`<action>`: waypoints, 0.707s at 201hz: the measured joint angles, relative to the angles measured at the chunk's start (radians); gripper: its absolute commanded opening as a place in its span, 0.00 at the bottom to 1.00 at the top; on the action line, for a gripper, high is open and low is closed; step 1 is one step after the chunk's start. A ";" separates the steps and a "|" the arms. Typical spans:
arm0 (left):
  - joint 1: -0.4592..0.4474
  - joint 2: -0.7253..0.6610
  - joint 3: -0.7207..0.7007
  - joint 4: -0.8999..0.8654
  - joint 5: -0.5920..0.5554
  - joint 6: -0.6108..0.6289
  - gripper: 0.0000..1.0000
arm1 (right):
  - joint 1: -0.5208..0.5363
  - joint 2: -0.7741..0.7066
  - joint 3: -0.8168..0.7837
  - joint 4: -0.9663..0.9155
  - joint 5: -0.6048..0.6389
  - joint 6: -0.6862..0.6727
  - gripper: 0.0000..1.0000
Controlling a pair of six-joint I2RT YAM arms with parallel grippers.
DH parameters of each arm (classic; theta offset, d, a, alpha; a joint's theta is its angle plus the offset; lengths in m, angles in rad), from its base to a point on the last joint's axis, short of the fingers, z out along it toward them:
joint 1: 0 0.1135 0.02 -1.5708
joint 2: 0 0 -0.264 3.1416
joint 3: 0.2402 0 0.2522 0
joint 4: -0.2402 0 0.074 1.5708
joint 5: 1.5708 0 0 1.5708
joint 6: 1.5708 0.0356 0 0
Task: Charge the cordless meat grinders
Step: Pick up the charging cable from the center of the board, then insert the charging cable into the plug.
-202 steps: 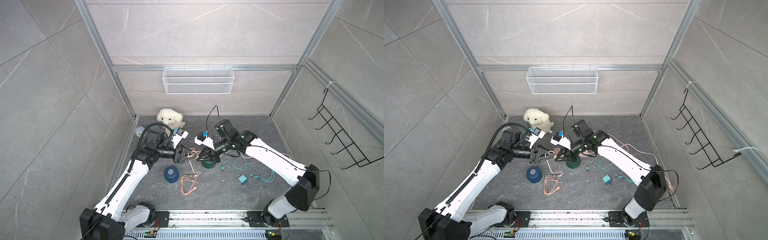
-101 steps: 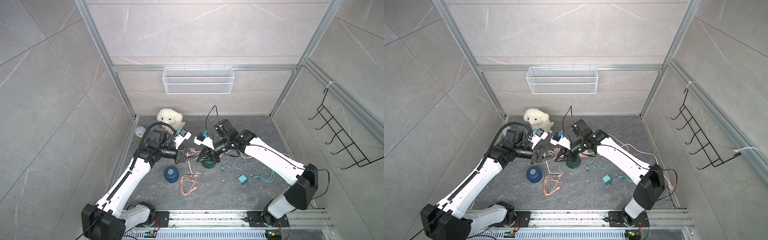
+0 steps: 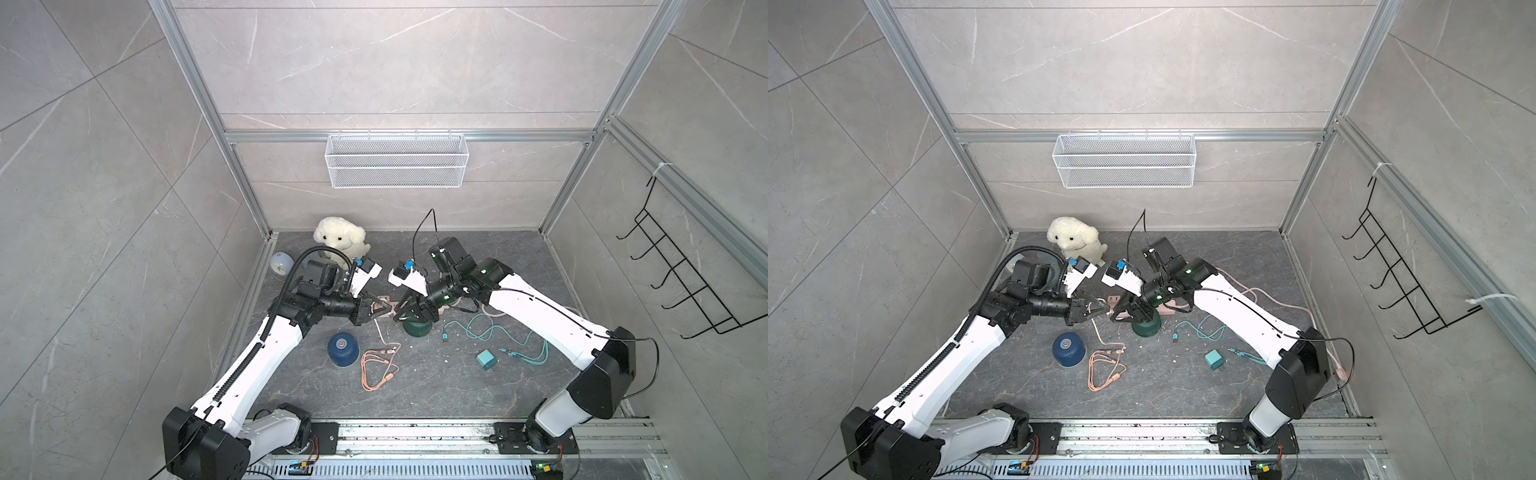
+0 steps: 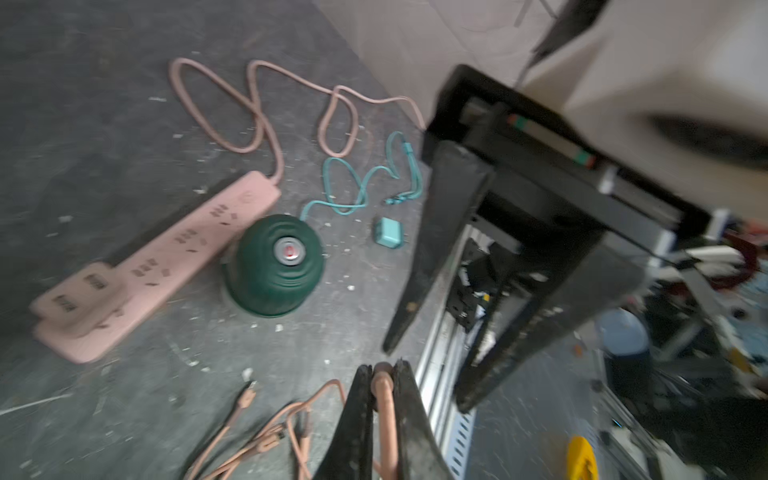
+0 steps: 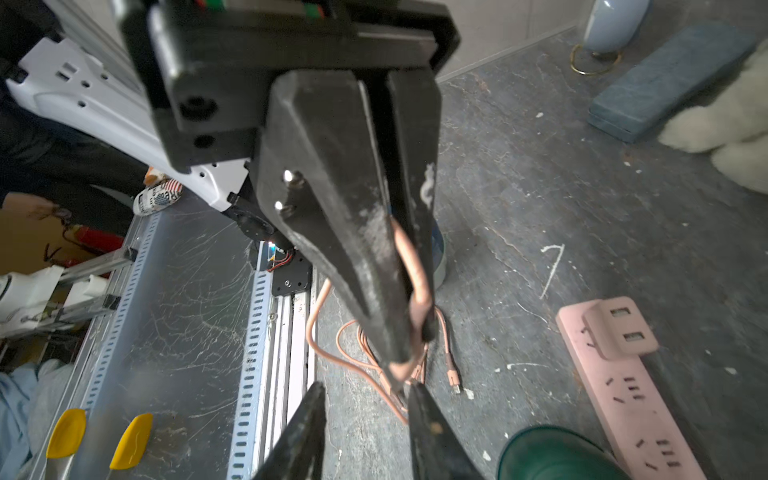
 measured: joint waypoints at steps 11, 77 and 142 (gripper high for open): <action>0.000 0.000 0.000 0.008 -0.084 -0.027 0.00 | -0.019 -0.013 -0.027 0.018 0.029 0.036 0.39; -0.097 0.125 -0.023 0.095 -0.606 -0.231 0.00 | -0.090 -0.074 -0.124 0.121 0.373 0.258 0.39; -0.216 0.392 0.053 0.103 -0.927 -0.394 0.00 | -0.094 -0.101 -0.230 0.198 0.518 0.340 0.38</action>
